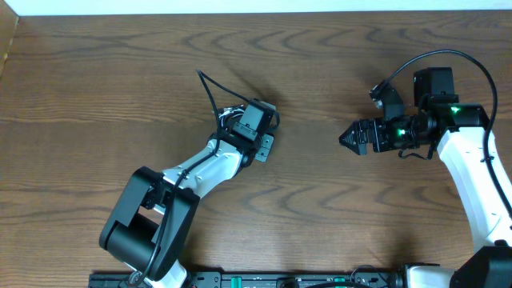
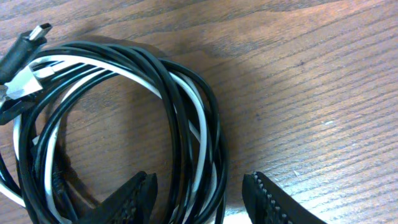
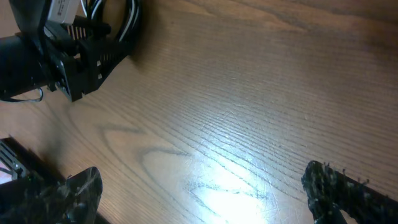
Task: Untangle cables
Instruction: 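Lift the cable coil with the left gripper toward the right gripper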
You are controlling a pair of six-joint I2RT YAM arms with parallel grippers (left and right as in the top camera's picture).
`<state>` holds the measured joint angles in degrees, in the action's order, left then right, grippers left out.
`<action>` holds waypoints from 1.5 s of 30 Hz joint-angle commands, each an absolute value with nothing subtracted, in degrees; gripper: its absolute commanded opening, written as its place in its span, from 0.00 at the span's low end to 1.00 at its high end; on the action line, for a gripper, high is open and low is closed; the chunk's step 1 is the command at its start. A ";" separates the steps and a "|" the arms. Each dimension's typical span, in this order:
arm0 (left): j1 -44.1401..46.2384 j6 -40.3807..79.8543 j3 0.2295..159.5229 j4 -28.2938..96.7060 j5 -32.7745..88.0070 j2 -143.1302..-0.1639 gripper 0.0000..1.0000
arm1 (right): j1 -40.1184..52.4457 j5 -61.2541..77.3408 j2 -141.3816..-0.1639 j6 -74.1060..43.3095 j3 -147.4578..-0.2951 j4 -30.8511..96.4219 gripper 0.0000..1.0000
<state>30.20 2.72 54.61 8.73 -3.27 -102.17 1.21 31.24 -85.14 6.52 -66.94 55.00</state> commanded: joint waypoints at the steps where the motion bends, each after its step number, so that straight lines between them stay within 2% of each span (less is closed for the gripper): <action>1: 29.93 2.17 55.48 8.73 -2.96 -103.53 0.49 | 1.21 31.42 -85.52 7.38 -66.67 55.07 0.99; 6: 29.95 2.20 55.48 8.60 -1.23 -105.78 0.49 | 1.21 31.42 -85.52 7.38 -66.67 55.07 0.99; 8: 29.95 2.20 55.48 8.49 -0.12 -106.69 0.45 | 1.21 31.42 -85.52 7.38 -66.67 55.07 0.99; 9: 29.95 2.20 55.48 8.49 0.14 -107.04 0.41 | 1.21 31.40 -85.52 7.38 -66.67 55.05 0.99; 11: 29.95 2.20 55.48 8.54 0.49 -107.15 0.24 | 1.21 31.40 -85.52 7.38 -66.67 55.05 0.99; 12: 29.95 2.20 55.48 8.47 0.49 -107.15 0.12 | 1.21 31.40 -85.52 7.38 -66.67 55.02 0.99; 13: 29.95 2.20 55.48 8.32 0.49 -107.15 0.08 | 1.21 31.40 -85.52 7.38 -66.67 55.02 0.99; 21: 29.95 2.24 55.83 8.12 0.93 -104.55 0.07 | 1.21 28.86 -85.52 7.35 -66.67 54.63 0.99; 34: 29.95 5.06 61.65 10.20 7.55 -80.25 0.08 | 1.21 26.81 -85.52 4.73 -66.65 53.56 0.99; 42: 29.91 9.82 61.65 10.24 8.78 -74.76 0.07 | 1.21 37.32 -85.52 6.87 -66.63 53.98 0.99; 45: 29.91 11.14 61.65 9.89 13.56 -74.89 0.08 | 1.21 39.90 -85.52 8.01 -66.63 53.65 0.99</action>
<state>30.15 8.80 61.12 10.20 8.82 -74.81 1.19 34.09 -85.14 6.13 -66.94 53.87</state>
